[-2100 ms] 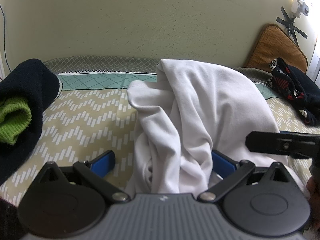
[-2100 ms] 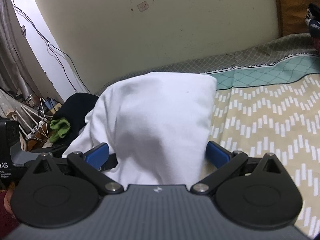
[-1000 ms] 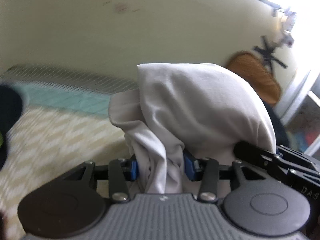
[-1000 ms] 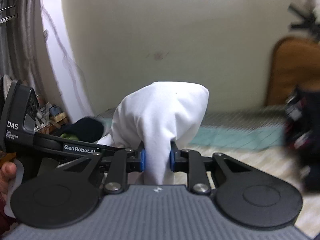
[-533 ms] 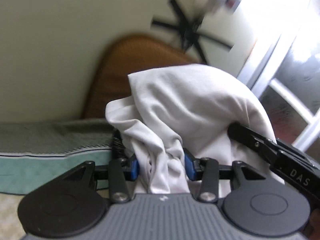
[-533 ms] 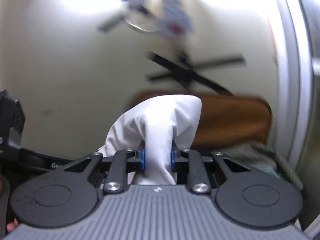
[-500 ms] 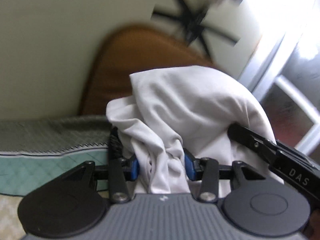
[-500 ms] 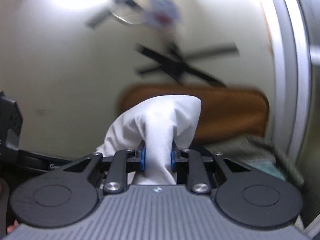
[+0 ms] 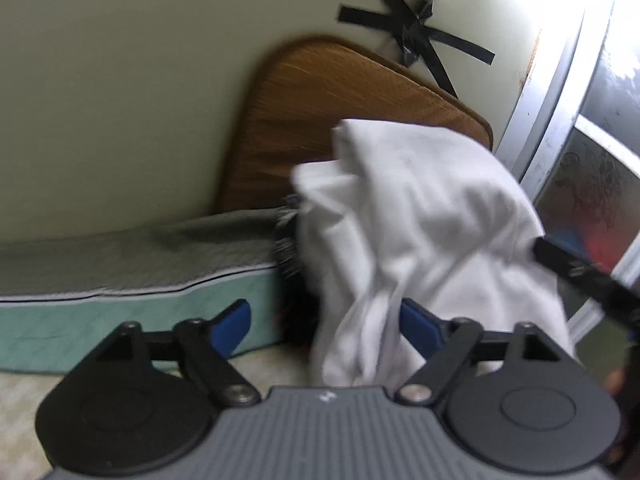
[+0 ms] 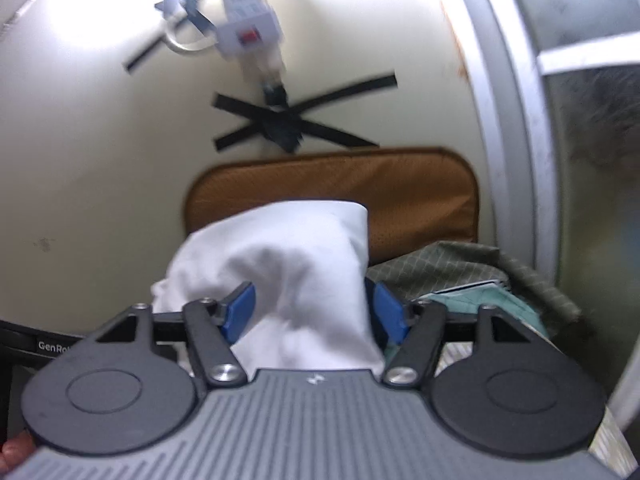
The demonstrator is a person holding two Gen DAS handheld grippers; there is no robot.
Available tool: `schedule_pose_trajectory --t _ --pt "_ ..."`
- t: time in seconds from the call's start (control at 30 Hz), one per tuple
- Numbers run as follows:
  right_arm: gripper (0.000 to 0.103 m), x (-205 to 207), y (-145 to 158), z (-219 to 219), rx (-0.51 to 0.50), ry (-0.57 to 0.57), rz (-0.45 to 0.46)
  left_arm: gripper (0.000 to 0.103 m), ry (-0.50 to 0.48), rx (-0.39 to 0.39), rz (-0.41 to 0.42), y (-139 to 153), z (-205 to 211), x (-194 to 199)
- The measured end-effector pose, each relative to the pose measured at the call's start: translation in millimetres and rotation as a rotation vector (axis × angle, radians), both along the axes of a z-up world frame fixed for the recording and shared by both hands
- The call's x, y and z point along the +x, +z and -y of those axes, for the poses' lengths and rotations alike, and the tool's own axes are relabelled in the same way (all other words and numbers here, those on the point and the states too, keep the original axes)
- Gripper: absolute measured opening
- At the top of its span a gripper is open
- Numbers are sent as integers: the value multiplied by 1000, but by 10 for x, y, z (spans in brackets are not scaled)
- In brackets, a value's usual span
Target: Fold small clothes
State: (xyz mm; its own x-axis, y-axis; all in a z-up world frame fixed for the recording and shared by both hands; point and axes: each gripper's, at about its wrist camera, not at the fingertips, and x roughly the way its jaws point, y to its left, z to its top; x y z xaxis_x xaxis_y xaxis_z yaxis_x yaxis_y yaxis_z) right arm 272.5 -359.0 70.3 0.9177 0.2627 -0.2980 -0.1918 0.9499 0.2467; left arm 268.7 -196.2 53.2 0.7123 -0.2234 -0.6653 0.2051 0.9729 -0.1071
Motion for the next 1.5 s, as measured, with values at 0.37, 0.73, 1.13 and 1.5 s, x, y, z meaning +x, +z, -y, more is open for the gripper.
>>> schedule_pose_trajectory --t 0.37,0.73,1.13,1.5 --pt "89 -1313 -467 -515 83 30 -83 103 145 229 68 -302 -429 -1130" --pt "103 -1784 -690 -716 40 -146 -93 103 201 331 93 -615 -499 -1632" --pt "103 -1763 -722 -719 4 -235 -123 103 184 388 160 -620 -429 -1757" --pt "103 -1729 -734 -712 10 -211 -146 103 163 326 173 -560 -515 -1815"
